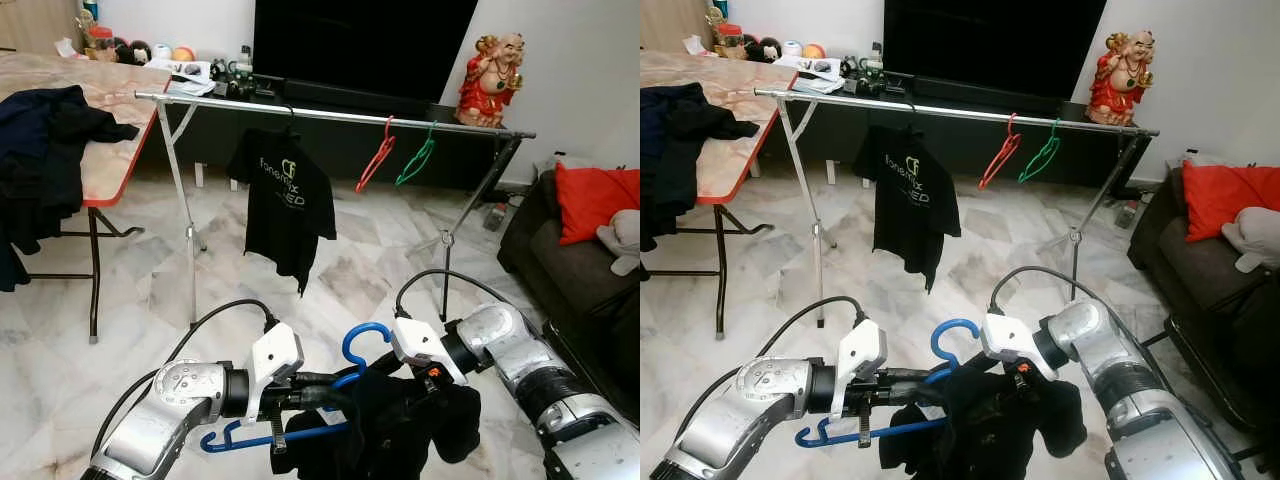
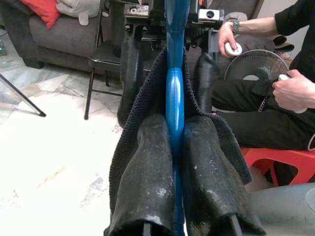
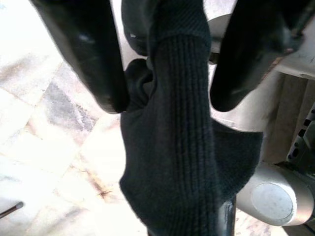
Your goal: Hang hanger
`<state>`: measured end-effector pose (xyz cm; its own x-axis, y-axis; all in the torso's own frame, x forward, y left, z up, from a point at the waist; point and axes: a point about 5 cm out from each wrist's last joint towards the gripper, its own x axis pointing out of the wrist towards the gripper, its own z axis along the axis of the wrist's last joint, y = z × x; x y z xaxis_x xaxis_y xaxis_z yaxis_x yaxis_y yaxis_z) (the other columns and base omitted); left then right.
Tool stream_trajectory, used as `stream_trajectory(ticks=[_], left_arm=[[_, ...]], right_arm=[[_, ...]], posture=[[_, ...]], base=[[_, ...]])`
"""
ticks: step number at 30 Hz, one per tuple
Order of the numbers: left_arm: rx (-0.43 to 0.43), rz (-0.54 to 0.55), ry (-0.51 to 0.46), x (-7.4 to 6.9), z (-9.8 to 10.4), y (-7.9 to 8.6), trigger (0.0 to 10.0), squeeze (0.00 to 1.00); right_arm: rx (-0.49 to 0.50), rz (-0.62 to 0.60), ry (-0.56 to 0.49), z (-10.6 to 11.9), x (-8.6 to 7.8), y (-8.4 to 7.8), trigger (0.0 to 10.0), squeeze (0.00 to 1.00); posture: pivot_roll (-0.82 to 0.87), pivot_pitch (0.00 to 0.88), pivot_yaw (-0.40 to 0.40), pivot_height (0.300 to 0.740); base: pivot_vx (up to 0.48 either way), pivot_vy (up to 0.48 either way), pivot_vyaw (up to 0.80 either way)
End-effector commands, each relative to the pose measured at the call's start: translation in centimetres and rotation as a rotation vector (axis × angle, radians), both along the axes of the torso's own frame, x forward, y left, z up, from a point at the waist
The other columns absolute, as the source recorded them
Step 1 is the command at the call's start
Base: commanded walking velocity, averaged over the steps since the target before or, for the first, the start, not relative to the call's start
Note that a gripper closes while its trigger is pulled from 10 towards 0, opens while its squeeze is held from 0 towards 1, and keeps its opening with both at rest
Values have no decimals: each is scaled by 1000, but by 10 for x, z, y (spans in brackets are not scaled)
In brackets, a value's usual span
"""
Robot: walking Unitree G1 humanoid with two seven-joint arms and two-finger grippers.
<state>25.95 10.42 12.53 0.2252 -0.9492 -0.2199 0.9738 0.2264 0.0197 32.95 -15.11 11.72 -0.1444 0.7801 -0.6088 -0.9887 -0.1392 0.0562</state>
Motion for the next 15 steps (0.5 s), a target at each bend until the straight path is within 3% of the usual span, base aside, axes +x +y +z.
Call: stream_trajectory(ticks=[1,15], left_arm=[[-20,-44,-48,2,11,-12,10000,0],[-11,-46,-57,4,14,-11,10000,0]], right_arm=[[2,-9,-23,5,4,-1,0,0],[10,5,-17,3,2,3,0,0]], posture=[[207,0,-198,740],[209,0,-193,740]], base=[[0,0,0],[0,0,0]])
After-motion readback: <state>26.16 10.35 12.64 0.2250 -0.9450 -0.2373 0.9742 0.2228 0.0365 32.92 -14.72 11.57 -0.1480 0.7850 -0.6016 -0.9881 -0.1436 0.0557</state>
